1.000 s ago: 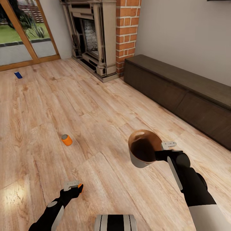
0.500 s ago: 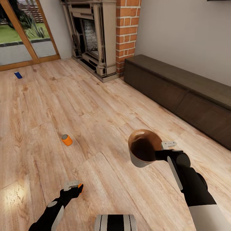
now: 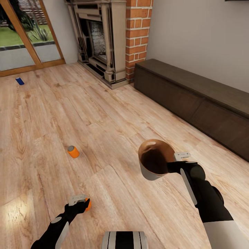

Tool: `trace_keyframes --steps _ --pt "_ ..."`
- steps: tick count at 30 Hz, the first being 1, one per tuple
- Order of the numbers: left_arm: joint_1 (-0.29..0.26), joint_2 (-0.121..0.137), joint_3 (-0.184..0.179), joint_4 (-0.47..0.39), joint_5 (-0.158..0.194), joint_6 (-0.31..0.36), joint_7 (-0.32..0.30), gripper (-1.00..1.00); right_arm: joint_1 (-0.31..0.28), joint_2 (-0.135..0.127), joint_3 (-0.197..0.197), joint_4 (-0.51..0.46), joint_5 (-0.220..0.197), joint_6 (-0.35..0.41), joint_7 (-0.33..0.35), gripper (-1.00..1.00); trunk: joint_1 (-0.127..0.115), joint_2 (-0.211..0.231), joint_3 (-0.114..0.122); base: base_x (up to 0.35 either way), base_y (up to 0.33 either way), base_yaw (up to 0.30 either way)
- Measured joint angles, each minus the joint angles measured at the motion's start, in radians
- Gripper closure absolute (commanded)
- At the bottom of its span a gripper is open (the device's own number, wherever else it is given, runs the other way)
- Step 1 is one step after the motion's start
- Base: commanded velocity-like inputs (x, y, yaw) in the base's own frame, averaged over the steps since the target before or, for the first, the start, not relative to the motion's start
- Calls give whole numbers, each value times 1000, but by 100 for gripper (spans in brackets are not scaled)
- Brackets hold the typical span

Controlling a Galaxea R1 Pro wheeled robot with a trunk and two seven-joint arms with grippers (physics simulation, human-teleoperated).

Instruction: Put the three can of soda from the living room inside the tash can in the kitchen.

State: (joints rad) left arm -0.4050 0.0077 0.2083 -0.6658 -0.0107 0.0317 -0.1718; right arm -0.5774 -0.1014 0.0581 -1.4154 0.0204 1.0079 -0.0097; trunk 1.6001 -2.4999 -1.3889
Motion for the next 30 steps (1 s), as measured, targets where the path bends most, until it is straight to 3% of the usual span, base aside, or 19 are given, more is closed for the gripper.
trace_keyframes --steps 18,24,30 --pt "0 0 -1 0 1 0 0 -100 0 0 0 0 -4 0 0 100 0 0 0 1 1 0" --pt "0 0 -1 0 1 0 0 -100 0 0 1 0 -5 -1 0 100 3 -1 -23 0 0 0" --pt "0 0 -1 0 1 0 0 -100 0 1 2 0 -5 0 0 100 3 -1 -23 0 0 0"
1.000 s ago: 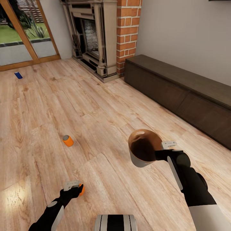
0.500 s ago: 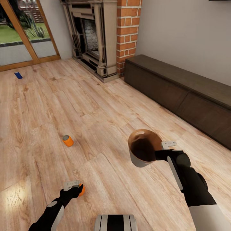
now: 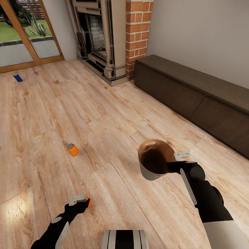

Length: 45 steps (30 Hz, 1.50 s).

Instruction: Put the three can of soda from the living room inside the tash can in the kitchen.

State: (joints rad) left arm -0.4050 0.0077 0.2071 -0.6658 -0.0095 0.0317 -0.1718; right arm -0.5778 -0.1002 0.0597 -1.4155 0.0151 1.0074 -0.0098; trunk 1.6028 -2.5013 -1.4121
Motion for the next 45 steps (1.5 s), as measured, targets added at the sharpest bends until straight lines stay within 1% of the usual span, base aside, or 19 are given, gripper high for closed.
trace_keyframes --steps 5,10,23,35,38,45 --pt "0 0 0 0 0 -1 0 -100 0 0 0 0 1 0 0 100 0 0 0 0 0 0" --pt "0 0 0 0 0 0 0 -100 0 0 0 0 1 0 0 100 2 -1 -19 0 0 0" --pt "0 0 0 -3 0 -1 0 -100 0 0 0 -26 0 1 0 100 2 -1 -19 0 0 0" --pt "0 0 0 -5 0 0 0 -100 0 0 0 -29 0 0 0 100 2 -1 -19 0 0 0" --pt "0 0 0 -4 0 0 0 -100 0 0 0 -29 0 1 0 100 4 -2 -31 0 0 0" --pt "0 0 0 -1 -1 1 0 -100 1 0 0 -29 0 1 0 100 4 -2 -31 0 0 0"
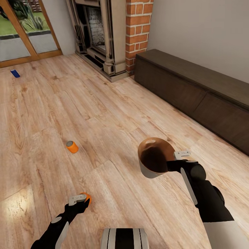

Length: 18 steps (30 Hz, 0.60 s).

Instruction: Put the three can of soda from the living room inside the tash can in the kitchen.

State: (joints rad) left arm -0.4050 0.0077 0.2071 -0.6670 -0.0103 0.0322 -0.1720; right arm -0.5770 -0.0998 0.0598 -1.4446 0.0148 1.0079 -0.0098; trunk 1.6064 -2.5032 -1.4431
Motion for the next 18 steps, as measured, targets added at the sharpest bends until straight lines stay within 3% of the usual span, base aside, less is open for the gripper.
trace_keyframes --steps 18 --pt "0 0 0 -3 0 -2 0 -100 -1 0 0 0 0 0 0 100 0 0 0 23 0 0"
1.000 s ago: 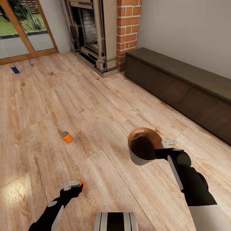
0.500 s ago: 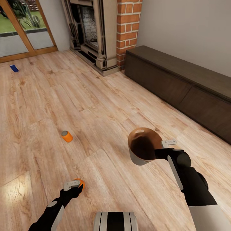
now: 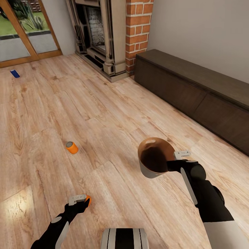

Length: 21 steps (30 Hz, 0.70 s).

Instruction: Put the three can of soda from the living room inside the tash can in the kitchen.

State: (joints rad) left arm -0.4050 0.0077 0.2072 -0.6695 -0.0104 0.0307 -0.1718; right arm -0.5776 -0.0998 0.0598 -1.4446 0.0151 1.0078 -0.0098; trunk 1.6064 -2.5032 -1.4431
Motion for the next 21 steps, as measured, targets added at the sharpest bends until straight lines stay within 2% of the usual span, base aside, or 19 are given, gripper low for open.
trace_keyframes --steps 6,8,21 --pt "0 0 0 -1 -11 0 0 -100 0 0 0 0 -1 0 0 100 0 0 0 0 0 0" --pt "0 0 0 1 -16 0 0 -100 0 0 0 1 -1 0 0 100 1 0 -8 0 0 0" --pt "0 0 0 1 -19 0 0 -100 0 0 1 0 -1 0 0 100 1 0 -8 0 0 0"
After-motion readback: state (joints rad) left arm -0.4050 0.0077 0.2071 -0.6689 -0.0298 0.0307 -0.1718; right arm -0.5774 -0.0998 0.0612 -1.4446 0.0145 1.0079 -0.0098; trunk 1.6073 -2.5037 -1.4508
